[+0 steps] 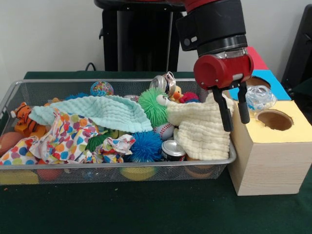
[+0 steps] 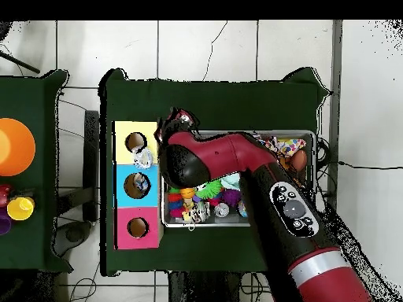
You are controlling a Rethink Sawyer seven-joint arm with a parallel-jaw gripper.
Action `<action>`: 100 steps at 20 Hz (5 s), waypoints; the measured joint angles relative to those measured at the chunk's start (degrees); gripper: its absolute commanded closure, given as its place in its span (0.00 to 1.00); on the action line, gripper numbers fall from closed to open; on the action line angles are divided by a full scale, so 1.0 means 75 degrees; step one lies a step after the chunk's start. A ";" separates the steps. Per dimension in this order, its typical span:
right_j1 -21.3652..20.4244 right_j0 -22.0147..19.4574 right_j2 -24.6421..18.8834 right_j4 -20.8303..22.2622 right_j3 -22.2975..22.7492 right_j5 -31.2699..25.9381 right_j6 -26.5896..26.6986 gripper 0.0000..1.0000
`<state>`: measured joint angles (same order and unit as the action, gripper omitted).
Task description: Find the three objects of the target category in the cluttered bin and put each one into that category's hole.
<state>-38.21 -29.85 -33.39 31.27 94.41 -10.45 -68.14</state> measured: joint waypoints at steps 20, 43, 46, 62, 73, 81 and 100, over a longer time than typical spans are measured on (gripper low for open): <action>-0.0091 0.0399 0.0513 0.0155 0.0091 0.0071 0.0000 0.00; -0.0266 0.1377 0.1635 0.0357 0.0190 0.0467 0.0000 0.00; -0.0266 0.1491 0.1755 0.0349 0.0190 0.0467 0.0000 0.00; -0.0270 0.2244 0.2433 0.0059 0.0189 0.0467 0.0000 0.00; -0.0279 0.2906 0.2794 -0.0586 0.0124 0.0468 0.0000 0.00; -0.0383 0.2604 0.2599 -0.0870 0.0126 0.0517 0.0000 0.00; -0.0219 0.2577 0.2345 -0.0857 -0.0011 0.0522 0.0000 0.00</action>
<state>-39.86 -10.52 -15.80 24.84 94.33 -6.54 -68.14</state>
